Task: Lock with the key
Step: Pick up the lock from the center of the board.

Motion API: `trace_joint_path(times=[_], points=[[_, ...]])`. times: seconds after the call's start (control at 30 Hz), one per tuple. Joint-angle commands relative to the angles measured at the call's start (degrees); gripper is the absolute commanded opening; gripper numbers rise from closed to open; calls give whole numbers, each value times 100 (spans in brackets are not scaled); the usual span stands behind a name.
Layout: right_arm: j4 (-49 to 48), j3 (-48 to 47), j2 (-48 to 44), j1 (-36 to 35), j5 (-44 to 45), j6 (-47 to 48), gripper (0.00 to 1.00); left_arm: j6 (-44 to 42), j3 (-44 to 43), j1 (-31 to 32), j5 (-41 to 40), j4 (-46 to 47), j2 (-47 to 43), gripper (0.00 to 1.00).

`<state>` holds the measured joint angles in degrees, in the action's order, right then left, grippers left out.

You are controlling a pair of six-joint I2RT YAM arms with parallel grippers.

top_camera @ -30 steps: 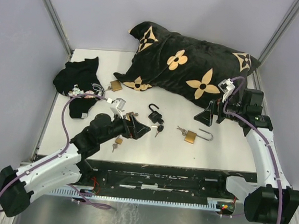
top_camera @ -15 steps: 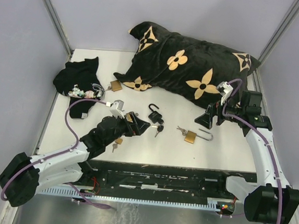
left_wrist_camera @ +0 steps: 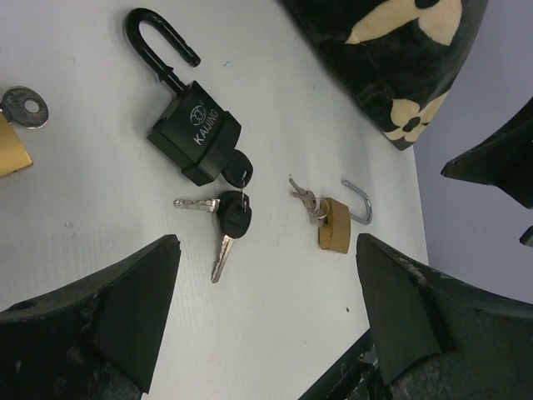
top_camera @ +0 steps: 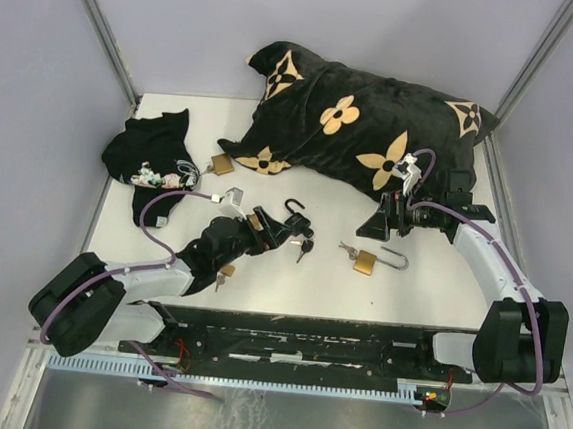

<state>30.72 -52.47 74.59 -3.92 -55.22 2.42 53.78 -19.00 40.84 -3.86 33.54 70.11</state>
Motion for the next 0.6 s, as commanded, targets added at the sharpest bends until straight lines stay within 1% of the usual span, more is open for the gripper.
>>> trace_joint_path(times=[0.0, 0.1, 0.2, 0.27, 0.33, 0.37, 0.43, 0.5, 0.57], points=[[-217, -129, -142, -25, 90, -109, 99, 312, -161, -229, 196, 822, 247, 92], [-198, -122, -90, -21, 321, -73, 100, 86, -192, -296, 304, 830, 328, 92], [-140, -169, 83, -38, 335, -72, 100, -23, -189, -446, 515, 832, 365, 92], [-128, -208, 218, -86, 242, -114, 99, -84, -151, -607, 675, 847, 328, 92], [-100, -259, 340, -159, 184, -121, 98, -170, -166, -887, 926, 766, 257, 90], [-75, -279, 374, -191, 179, -107, 98, -268, -210, -1044, 1054, 595, 188, 88], [-26, -321, 406, -228, 200, -88, 98, -572, -397, -1318, 1062, -133, -33, 88], [-18, -316, 397, -240, 213, -91, 98, -953, -572, -1481, 770, -971, -224, 85], [-29, -301, 368, -249, 234, -92, 98, -1235, -656, -1572, 391, -1621, -388, 79]])
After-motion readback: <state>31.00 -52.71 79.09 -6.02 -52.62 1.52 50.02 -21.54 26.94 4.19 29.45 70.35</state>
